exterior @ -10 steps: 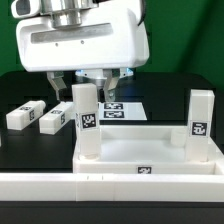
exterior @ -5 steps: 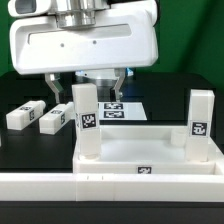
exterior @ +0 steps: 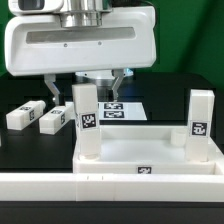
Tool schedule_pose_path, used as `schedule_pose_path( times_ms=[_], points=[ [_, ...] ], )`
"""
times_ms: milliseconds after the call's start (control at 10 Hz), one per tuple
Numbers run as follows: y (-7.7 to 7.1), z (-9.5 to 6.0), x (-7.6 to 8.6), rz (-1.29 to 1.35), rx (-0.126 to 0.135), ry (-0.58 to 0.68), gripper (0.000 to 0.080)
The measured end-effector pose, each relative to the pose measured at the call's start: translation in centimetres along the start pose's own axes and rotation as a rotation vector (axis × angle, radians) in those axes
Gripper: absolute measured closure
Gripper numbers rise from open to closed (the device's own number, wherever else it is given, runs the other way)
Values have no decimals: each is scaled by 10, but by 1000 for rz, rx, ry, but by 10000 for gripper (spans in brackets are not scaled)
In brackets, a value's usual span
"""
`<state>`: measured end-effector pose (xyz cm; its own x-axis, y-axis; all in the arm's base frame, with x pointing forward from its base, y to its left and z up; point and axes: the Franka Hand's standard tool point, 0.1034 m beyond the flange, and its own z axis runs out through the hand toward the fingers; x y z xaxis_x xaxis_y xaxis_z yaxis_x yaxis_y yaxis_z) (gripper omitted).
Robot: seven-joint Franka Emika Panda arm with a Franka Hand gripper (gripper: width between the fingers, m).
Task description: Assemble desk
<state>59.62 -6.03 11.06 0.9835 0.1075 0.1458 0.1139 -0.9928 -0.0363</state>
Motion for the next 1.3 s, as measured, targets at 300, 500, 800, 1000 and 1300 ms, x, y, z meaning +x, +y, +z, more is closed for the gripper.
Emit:
schedule_pose_path(
  times_ms=[300,500,800,1000,1300],
  points=[
    [0,0,0,11,1,0,511],
    [0,0,0,31,1,0,511],
    [1,0,-1,317,6,2,511],
    [0,1,-2,573,3,8,511],
    [2,1,-2,880,14,13,509]
  ],
)
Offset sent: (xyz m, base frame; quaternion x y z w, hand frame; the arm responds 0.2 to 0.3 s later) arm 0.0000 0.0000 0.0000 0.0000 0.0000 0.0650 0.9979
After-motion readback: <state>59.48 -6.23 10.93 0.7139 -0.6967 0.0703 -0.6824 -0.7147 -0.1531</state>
